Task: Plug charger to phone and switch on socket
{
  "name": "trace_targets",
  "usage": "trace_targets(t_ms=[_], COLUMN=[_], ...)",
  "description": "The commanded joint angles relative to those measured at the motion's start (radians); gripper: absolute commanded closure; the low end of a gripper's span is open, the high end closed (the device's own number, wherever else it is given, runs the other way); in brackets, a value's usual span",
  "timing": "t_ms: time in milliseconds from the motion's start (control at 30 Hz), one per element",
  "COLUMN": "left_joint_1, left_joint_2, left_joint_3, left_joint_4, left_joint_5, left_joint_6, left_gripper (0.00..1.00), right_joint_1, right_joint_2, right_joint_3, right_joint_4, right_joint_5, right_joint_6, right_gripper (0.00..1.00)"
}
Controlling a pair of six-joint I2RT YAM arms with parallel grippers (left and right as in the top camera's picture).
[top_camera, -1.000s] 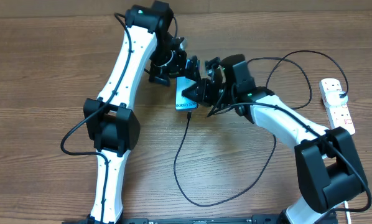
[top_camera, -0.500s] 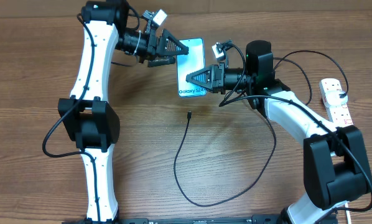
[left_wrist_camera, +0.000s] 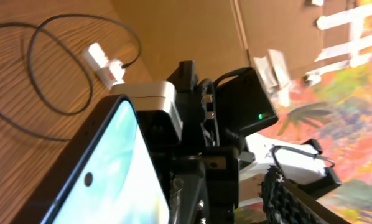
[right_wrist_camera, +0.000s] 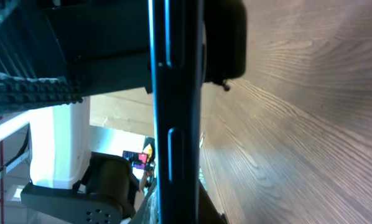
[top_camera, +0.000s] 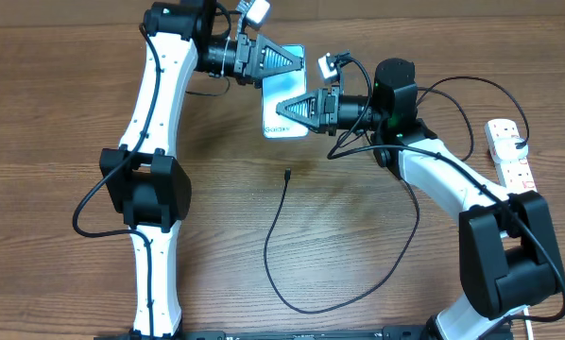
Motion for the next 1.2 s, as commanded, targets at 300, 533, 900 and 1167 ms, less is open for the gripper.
trace_targets(t_ms=[300,533,900,1167], left_joint_1=[0.0,0.0,0.0,0.0], left_joint_2=[-0.028,-0.028,-0.028,-0.028], left_joint_3=[0.009,0.009,0.009,0.009], left_joint_4=[0.004,0.009,0.028,0.039], left_joint_5=[0.077,0.077,0.077,0.076], left_joint_6=[-0.033,-0.038,-0.037,-0.037], left_gripper=[0.58,0.61,0.59,0.63], right_joint_1=[-0.003,-0.002,-0.002,0.006], right_joint_2=[-0.013,-0.013,-0.013,-0.013], right_joint_3=[0.013,0.013,0.013,0.013], right_joint_4=[0.059,0.077,0.125,0.095], right_joint_5=[0.13,0.198,0.217,0.149], right_joint_6=[0.026,0.049,0.079,0.073], right_gripper=[0.96,0.96,0.96,0.96])
